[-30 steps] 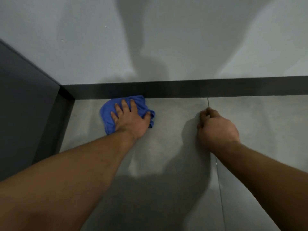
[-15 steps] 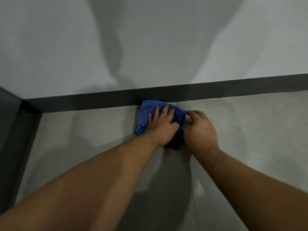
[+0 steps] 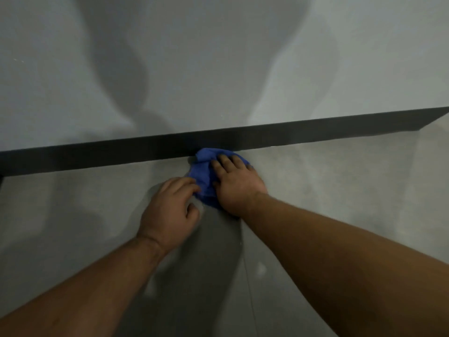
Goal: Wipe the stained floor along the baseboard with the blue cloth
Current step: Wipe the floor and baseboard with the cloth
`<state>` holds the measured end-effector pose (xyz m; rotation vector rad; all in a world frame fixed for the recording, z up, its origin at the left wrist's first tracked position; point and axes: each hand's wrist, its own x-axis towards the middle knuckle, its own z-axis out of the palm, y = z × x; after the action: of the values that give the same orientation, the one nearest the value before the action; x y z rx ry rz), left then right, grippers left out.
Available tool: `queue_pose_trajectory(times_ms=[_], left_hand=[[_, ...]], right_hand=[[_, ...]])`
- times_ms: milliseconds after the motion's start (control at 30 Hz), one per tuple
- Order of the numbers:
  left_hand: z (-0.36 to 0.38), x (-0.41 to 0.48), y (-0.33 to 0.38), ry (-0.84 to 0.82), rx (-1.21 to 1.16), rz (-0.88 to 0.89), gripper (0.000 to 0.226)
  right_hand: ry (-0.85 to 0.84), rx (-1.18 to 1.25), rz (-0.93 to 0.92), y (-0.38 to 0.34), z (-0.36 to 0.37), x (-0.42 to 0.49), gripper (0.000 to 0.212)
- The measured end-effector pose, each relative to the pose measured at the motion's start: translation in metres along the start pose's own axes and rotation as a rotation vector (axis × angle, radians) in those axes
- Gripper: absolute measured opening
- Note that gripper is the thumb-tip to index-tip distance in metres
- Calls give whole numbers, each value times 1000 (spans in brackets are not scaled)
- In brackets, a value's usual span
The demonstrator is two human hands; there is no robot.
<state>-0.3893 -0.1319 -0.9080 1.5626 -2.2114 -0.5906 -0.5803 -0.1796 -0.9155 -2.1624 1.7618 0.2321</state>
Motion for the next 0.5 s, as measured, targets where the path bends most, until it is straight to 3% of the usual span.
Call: queue_pose_trajectory(times_ms=[233, 500], left_hand=[[1, 0, 7, -82, 57, -25, 43], [5, -6, -2, -80, 59, -64, 44]], right_hand=[[24, -78, 134, 66, -11, -9, 85], [13, 34, 571, 158, -25, -27, 67]])
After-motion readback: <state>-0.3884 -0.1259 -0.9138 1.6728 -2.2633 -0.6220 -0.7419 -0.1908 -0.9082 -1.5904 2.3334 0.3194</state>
